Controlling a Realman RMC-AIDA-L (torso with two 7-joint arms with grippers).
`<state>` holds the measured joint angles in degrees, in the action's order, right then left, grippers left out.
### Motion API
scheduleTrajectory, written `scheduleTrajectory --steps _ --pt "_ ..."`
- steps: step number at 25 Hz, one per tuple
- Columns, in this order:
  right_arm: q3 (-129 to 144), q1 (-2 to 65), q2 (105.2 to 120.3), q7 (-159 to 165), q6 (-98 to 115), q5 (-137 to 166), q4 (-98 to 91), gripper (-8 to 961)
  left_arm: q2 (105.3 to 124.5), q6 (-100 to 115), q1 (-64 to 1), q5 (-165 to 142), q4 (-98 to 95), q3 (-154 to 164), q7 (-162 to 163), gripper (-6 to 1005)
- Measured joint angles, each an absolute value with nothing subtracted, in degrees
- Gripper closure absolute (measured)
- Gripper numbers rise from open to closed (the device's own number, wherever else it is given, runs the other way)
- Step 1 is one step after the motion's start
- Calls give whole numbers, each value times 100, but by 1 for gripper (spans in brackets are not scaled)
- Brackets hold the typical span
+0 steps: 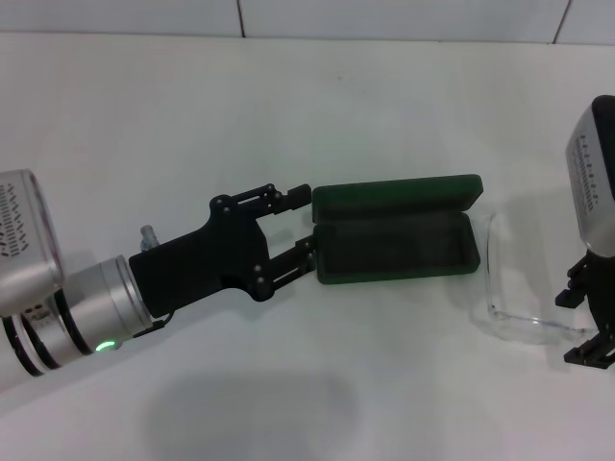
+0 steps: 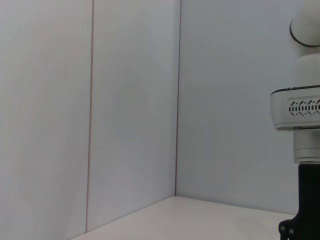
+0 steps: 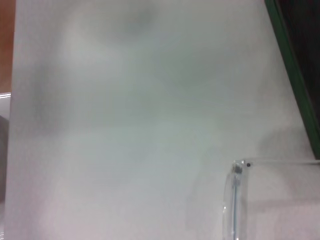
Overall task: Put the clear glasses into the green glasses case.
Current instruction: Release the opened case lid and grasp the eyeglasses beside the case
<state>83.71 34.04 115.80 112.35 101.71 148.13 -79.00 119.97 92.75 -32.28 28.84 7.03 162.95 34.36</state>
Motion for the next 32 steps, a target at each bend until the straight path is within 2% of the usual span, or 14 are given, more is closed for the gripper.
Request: scheduleTrajectory --steps 9,14,17,23,32 --pt "8561 3410 11599 11304 10021 14775 -7836 312 11990 9255 -3183 2884 703 16295 3416 482" --pt "8767 3454 11606 11316 9897 14768 -7708 525 11988 9244 -3173 2884 703 16295 3416 483" --pt "8836 3463 11605 11318 9862 14768 -7701 595 11988 9244 -3172 2883 703 16295 3416 483" --pt "8814 3432 11602 11320 9804 14754 -7723 708 11988 9244 -3172 2883 703 16295 3418 483" --pt "8801 3418 11591 11363 9825 14756 -7840 783 11986 9245 -3166 2909 703 16295 3419 484"
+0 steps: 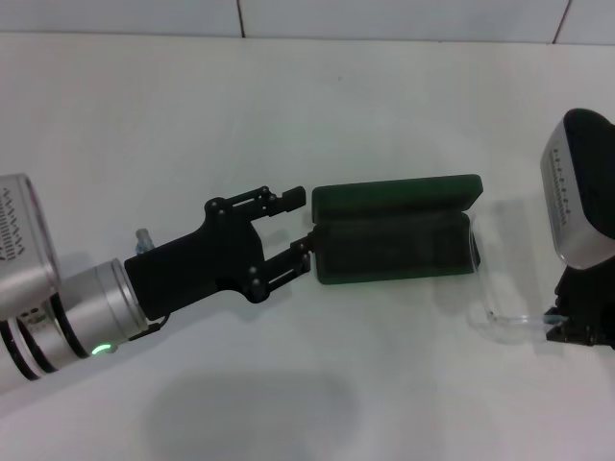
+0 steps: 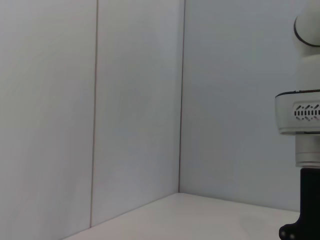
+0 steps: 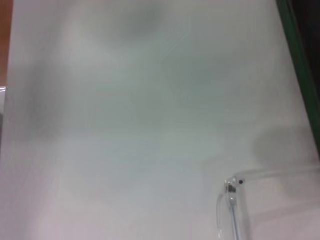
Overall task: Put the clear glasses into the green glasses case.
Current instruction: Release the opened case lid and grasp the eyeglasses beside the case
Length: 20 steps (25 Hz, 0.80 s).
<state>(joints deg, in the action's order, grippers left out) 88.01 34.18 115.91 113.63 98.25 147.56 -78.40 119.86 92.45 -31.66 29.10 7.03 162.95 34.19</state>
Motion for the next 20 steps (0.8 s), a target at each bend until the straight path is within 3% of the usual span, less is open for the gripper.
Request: scheduleTrajectory --steps 7,20 --pt "8523 3388 11589 11366 9827 14681 -8034 829 11979 9254 -3146 2945 703 16295 3419 484" --pt "8512 3396 11588 11689 9816 14576 -7992 819 11979 9255 -3146 2951 718 16295 3419 485"
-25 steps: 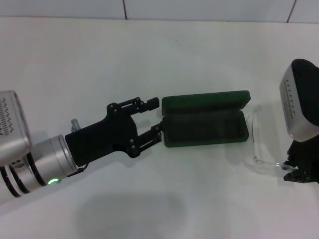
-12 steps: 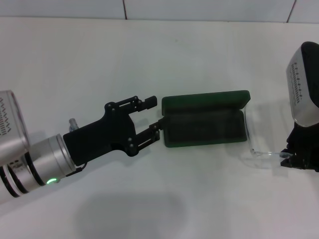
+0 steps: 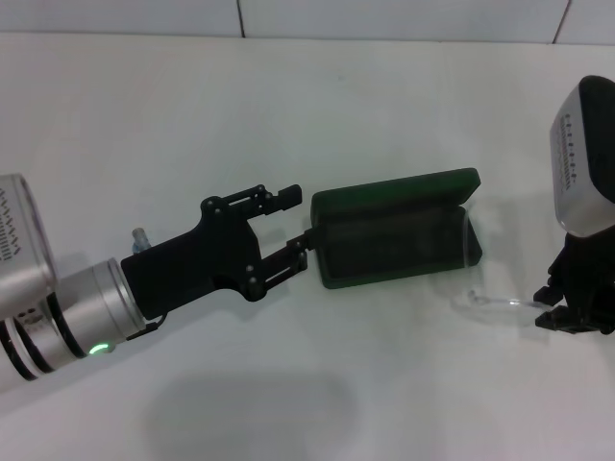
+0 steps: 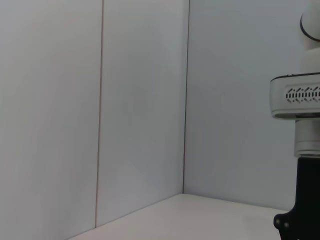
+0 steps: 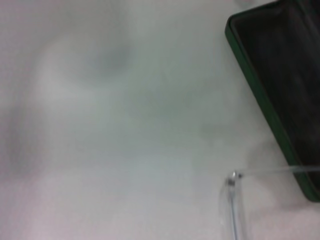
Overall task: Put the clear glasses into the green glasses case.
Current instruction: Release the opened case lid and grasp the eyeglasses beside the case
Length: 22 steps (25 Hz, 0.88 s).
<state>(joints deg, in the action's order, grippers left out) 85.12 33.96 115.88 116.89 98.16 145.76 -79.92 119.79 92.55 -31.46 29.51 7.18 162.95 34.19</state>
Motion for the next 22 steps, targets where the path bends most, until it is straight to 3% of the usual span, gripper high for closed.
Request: scheduleTrajectory --steps 6,16,22 --pt "8547 3394 11589 11707 9792 14595 -7974 619 11979 9255 -3143 2954 724 16295 3419 485" --pt "8552 3420 11581 11705 9794 14678 -7984 426 11970 9253 -3113 2954 740 16295 3419 486" --pt "8552 3423 11584 11649 9812 14643 -7980 449 11976 9247 -3111 2954 738 16295 3419 486"
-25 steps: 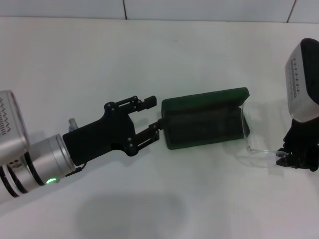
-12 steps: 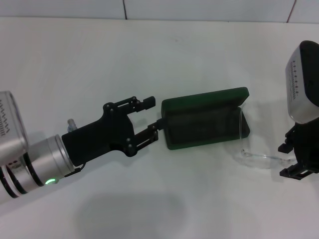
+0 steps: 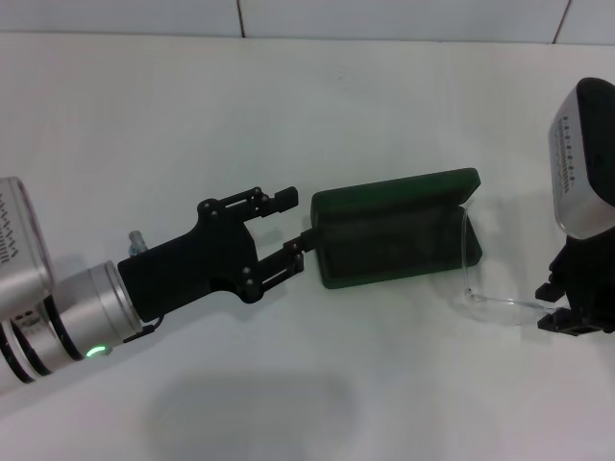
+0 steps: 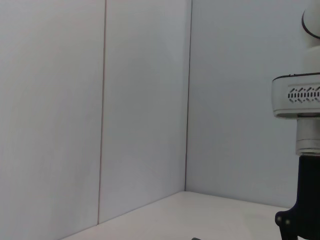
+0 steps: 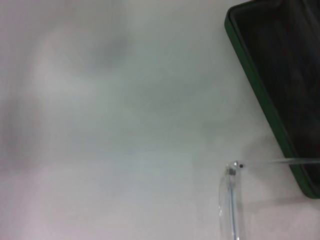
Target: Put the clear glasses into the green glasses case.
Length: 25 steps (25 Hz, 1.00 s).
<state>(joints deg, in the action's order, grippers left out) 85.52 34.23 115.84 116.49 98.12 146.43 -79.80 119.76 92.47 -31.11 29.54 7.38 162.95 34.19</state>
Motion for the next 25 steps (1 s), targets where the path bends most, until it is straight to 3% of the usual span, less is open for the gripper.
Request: scheduleTrajectory --steps 5,8,25 --pt "8585 3433 11584 11631 9827 14638 -7979 646 11979 9246 -3109 2994 740 16295 3417 486" --pt "8664 3436 11577 11626 9829 14663 -7969 811 11979 9245 -3100 3020 746 16295 3396 486" --pt "8845 3438 11579 11541 9743 14669 -7972 811 11979 9246 -3090 3032 741 16295 3357 487"
